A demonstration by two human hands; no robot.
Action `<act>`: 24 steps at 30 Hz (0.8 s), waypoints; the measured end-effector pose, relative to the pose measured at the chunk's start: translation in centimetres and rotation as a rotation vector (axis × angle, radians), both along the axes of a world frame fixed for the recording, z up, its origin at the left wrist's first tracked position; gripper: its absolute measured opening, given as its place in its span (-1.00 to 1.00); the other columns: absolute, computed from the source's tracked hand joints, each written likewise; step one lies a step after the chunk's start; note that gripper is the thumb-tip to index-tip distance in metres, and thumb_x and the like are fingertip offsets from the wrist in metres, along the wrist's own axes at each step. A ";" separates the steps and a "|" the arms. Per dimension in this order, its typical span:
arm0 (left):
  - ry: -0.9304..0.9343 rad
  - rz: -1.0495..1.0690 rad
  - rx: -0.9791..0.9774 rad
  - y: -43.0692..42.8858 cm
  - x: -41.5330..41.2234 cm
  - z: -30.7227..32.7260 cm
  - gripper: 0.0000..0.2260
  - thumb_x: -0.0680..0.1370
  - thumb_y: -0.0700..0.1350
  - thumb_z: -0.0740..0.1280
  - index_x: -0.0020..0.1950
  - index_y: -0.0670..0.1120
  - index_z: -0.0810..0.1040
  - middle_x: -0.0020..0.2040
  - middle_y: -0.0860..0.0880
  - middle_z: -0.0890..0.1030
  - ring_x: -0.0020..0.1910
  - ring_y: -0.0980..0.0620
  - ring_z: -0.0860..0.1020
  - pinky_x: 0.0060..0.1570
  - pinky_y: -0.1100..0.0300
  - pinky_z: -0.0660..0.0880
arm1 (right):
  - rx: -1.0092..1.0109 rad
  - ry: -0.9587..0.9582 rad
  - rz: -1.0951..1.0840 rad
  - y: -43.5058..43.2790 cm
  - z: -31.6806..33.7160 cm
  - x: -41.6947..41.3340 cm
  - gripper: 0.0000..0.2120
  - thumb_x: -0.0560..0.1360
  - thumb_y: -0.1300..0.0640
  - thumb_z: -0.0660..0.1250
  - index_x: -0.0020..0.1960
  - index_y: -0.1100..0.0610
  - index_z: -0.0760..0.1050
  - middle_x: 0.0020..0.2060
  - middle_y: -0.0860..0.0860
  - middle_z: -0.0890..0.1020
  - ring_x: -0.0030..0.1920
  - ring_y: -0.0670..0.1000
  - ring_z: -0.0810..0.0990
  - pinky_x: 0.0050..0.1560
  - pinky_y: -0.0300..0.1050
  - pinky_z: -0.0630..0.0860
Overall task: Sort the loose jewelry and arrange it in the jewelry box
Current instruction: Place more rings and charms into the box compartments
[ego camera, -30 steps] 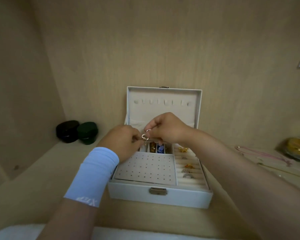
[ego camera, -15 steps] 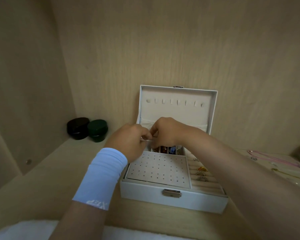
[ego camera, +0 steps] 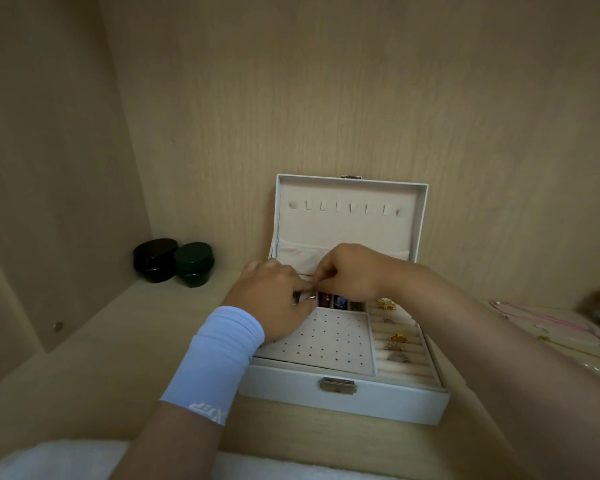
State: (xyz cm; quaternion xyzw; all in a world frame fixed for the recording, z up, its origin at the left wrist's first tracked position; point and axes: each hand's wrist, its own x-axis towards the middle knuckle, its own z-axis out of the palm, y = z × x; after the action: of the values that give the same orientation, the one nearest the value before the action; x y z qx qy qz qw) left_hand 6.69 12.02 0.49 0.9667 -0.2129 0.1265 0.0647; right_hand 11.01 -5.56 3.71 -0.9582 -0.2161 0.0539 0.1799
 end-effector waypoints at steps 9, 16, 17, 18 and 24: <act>-0.182 0.003 -0.115 -2.0 -2.0 1.0 -0.64 0.56 0.19 0.17 0.28 0.15 0.55 0.27 0.18 0.50 0.30 0.09 0.33 0.30 0.16 0.15 | 0.258 -0.130 -0.128 -10.0 2.2 -5.4 -0.89 0.57 0.10 0.39 0.02 -0.02 0.70 -0.12 -0.22 0.67 -0.16 -0.38 0.56 -0.16 -0.47 0.36; -0.005 -0.226 -0.287 -11.8 -4.8 2.2 -0.82 0.54 0.01 0.37 0.13 0.12 0.61 -0.04 0.19 0.58 -0.05 0.13 0.47 0.13 0.17 0.43 | 0.195 -0.055 -0.256 -18.8 0.4 -10.9 -0.91 0.49 0.14 0.49 -0.07 -0.04 0.70 -0.17 -0.13 0.68 -0.28 -0.29 0.56 -0.22 -0.43 0.44; 0.038 -0.250 -0.285 -13.3 -5.1 2.2 -0.85 0.53 0.00 0.38 0.09 0.12 0.62 -0.08 0.19 0.57 -0.10 0.15 0.46 0.08 0.21 0.44 | 0.176 -0.039 -0.257 -19.7 0.1 -11.5 -0.91 0.47 0.15 0.50 -0.09 -0.04 0.70 -0.18 -0.13 0.69 -0.25 -0.29 0.56 -0.21 -0.45 0.42; 0.073 -0.275 -0.261 -14.7 -5.4 2.2 -0.87 0.53 0.00 0.38 0.06 0.12 0.64 -0.08 0.19 0.58 -0.14 0.17 0.45 0.03 0.25 0.43 | 0.157 -0.022 -0.266 -20.5 -0.2 -12.1 -0.90 0.46 0.16 0.51 -0.10 -0.03 0.71 -0.18 -0.13 0.70 -0.24 -0.29 0.56 -0.22 -0.48 0.40; 0.280 -0.291 0.062 -21.1 -5.9 1.1 -0.82 0.47 -0.03 0.39 0.04 0.15 0.68 0.05 0.14 0.67 0.01 0.08 0.59 0.08 0.21 0.50 | 0.088 -0.005 -0.305 -22.5 -3.3 -13.6 -0.87 0.46 0.18 0.48 -0.08 -0.03 0.73 -0.16 -0.11 0.72 -0.30 -0.29 0.57 -0.28 -0.48 0.40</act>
State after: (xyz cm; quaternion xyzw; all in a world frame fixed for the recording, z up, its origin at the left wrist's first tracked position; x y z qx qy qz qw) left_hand 0.79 -9.10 1.54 0.9355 -0.3428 -0.0266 0.0815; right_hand -2.58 -28.08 0.43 -0.9712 -0.0705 0.0140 0.2270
